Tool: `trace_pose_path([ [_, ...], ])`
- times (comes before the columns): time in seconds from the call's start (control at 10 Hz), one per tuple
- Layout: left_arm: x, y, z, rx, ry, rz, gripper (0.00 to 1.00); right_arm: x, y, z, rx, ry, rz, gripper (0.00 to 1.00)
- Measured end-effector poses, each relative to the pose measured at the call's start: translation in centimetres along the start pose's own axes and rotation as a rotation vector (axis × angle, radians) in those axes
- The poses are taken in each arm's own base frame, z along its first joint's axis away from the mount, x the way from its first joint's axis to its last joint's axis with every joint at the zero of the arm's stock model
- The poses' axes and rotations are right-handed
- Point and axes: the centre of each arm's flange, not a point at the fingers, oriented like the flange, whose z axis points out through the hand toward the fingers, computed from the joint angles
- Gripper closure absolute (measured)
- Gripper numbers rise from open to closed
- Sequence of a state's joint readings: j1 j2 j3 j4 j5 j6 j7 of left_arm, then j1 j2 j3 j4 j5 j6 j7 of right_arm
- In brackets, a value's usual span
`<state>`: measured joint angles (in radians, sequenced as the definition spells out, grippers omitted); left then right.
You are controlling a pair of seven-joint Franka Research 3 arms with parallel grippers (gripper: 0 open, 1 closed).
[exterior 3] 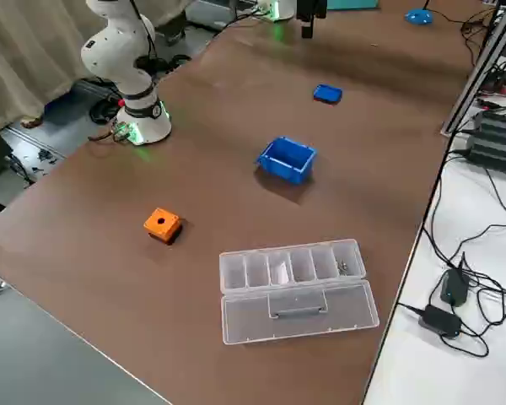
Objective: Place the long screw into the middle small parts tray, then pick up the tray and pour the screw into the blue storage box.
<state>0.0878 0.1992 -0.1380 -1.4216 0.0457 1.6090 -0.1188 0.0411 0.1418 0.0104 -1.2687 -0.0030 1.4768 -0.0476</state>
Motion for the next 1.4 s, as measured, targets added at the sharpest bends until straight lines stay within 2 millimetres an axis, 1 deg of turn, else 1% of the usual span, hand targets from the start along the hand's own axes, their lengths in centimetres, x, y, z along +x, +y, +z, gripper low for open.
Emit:
trace_pose_path([
  [0.4, 0.0, 0.2, 0.0, 0.000, 0.000, 0.003, 0.00, 0.0, 0.0, 0.0, 0.000, 0.000, 0.000, 0.00],
  [0.5, 0.0, 0.1, 0.1, 0.000, -0.002, 0.001, 0.00, 0.0, 0.0, 0.0, 0.000, 0.000, 0.000, 0.00],
  [0.6, 0.2, 0.1, 0.8, 0.000, -0.010, -0.002, 0.00, 0.0, 0.0, 0.0, 0.000, 0.000, 0.000, 0.00],
  [0.7, 0.6, 0.1, 2.0, -0.001, -0.014, -0.003, 0.00, 0.0, 0.0, 0.0, 0.000, 0.000, 0.000, 0.00],
  [0.9, 1.5, 0.4, 6.0, -0.005, -0.009, 0.000, 0.00, 0.0, 0.1, 0.0, 0.000, 0.001, 0.001, 0.00],
  [1.0, 1.7, 0.6, 8.3, -0.006, -0.013, 0.003, 0.00, 0.0, 0.4, 0.1, -0.001, -0.001, 0.008, 0.00],
  [1.2, 1.4, 1.0, 12.3, -0.007, -0.017, 0.011, 0.00, 0.3, 1.3, 0.9, -0.001, -0.016, 0.022, 0.00],
  [1.4, 0.6, 1.6, 16.6, -0.009, -0.025, 0.022, 0.00, 0.5, 1.0, 1.3, 0.000, -0.023, 0.017, 0.00],
])
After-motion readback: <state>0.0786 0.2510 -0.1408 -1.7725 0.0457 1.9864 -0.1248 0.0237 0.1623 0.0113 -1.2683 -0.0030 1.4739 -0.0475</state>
